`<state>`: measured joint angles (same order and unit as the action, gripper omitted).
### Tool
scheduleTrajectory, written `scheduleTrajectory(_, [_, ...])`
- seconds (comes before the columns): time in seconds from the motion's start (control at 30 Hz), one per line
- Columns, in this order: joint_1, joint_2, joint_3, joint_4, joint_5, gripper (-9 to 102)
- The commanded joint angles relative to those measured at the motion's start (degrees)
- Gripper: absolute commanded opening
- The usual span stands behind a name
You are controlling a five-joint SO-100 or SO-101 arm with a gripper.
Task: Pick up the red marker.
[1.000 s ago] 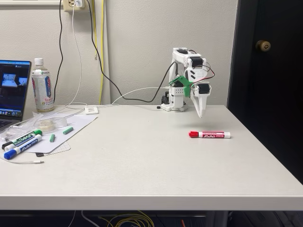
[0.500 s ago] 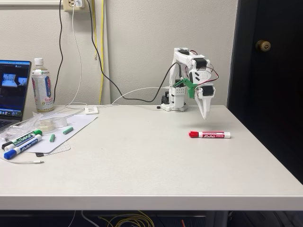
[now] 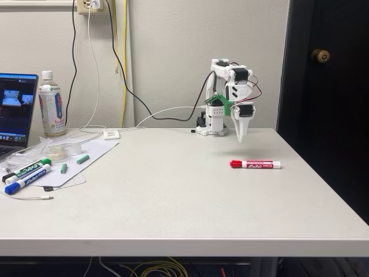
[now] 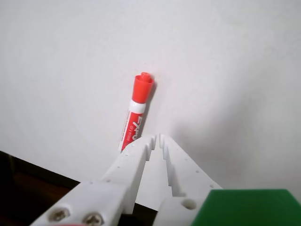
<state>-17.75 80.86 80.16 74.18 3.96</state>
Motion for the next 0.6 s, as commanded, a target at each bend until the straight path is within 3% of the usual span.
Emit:
scheduleTrajectory(0.0, [0.5,3.3,-2.6,1.9,1.1,0])
scheduleTrajectory(0.4, [-2.4,3.1,-2.8,1.1,8.6,0])
scheduleTrajectory(0.57, [-3.0,-2.7,-10.0,3.3,10.9,0])
